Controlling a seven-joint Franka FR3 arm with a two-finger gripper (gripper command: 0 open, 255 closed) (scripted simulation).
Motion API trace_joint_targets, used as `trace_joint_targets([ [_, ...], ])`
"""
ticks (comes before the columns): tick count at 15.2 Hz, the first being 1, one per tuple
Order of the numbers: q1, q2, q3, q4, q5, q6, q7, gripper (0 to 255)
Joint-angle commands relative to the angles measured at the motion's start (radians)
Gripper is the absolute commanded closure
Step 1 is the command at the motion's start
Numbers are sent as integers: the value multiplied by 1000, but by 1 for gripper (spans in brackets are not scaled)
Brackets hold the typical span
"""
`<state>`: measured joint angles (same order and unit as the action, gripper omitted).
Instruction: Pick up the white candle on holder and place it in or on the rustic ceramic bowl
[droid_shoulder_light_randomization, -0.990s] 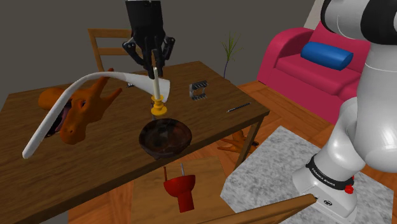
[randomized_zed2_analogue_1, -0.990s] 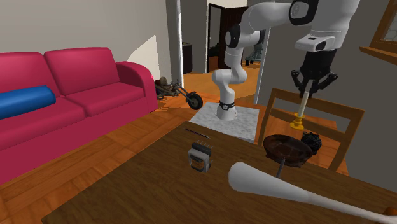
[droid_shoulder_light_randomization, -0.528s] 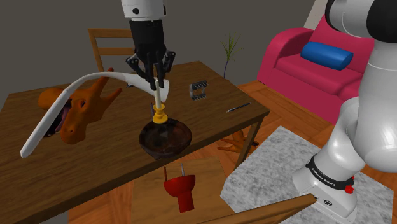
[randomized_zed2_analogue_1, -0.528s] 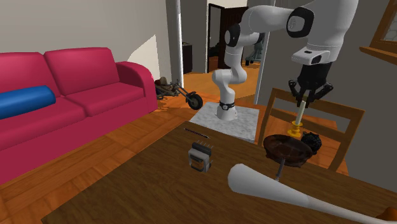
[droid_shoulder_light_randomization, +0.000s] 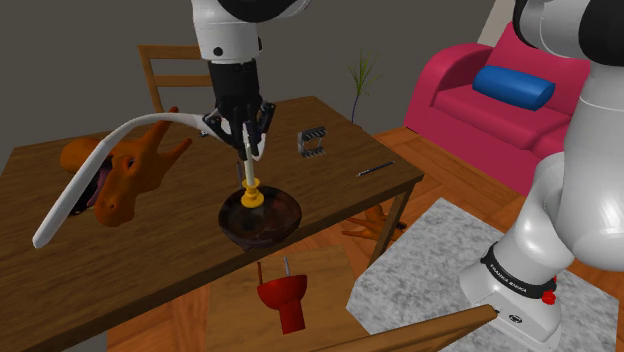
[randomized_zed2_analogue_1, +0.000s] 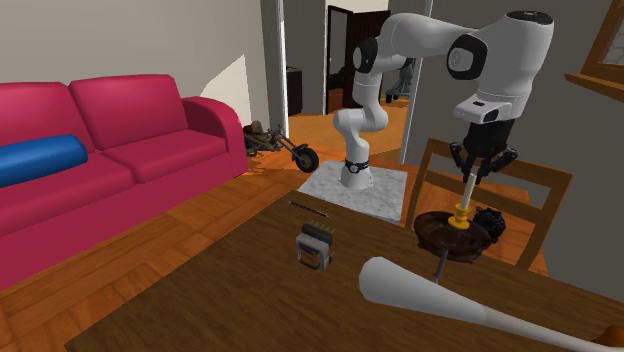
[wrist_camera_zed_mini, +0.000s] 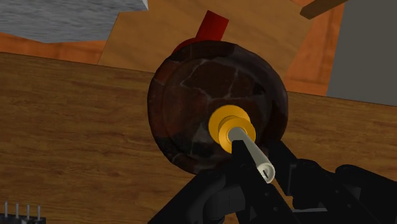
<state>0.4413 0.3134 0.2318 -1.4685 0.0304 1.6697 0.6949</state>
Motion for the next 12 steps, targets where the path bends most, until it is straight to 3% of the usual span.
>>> trace_joint_targets([
  [1,-1,0,-1,-13,0,13,-2,255],
  [8,-1,0,-1,-13,0,13,-2,255],
  [9,-1,0,-1,-13,0,13,-2,0],
  [12,-1,0,-1,-13,0,13,-2,0],
])
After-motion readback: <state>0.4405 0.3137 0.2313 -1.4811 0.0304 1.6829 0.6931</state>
